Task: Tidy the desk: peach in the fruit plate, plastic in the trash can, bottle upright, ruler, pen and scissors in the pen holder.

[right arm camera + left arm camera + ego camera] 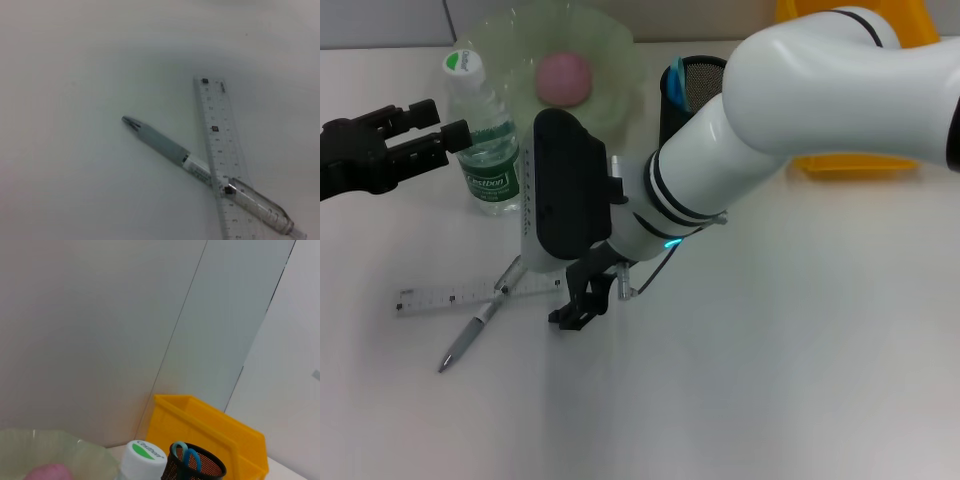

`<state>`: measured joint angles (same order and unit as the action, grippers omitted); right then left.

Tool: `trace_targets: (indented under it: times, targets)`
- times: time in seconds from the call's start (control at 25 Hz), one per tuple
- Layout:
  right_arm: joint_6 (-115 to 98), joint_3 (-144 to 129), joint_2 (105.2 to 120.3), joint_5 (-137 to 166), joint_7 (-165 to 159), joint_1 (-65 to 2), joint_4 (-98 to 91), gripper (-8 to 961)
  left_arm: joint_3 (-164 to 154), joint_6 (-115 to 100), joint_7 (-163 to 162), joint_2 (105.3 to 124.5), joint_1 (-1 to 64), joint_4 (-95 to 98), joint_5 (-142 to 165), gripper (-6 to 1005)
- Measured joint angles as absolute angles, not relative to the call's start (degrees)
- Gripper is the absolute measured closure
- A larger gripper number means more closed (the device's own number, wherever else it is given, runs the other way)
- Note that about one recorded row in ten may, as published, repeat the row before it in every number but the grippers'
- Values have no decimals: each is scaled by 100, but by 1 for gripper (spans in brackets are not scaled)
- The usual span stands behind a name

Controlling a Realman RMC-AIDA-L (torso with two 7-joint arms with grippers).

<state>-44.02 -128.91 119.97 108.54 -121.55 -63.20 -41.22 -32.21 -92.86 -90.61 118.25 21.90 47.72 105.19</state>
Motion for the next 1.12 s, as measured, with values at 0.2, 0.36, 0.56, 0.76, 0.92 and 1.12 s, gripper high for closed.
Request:
trace_targets:
  times: [0.2, 0.36, 0.56, 0.76, 0.92, 1.12]
  targets:
    - [-4355, -12893, 11997, 10853, -12154, -6282, -4123, 212, -3217, -9241, -9049, 11816, 2191, 4768, 10395, 303]
    - [-4278, -12900, 11997, 10854, -12151, -6265, -4138, 212, -3217, -9235, -8998, 11819, 2179, 4764, 10309, 303]
    - [-4274, -12903, 11997, 10854, -12145, -6264, -4165, 211, -3216, -9227, -8993, 11822, 2176, 4764, 10301, 303]
    - [-4270, -12902, 11997, 10854, -12118, -6235, -4207, 211, -3216, -9199, -8990, 11821, 2181, 4763, 10300, 302]
    - [-4252, -12902, 11997, 10855, -12111, -6227, -4212, 211, -3219, -9169, -8937, 11822, 2181, 4749, 10295, 302]
    - [-4168, -12937, 11997, 10855, -12112, -6209, -4222, 210, -3228, -9166, -8912, 11827, 2190, 4709, 10291, 302]
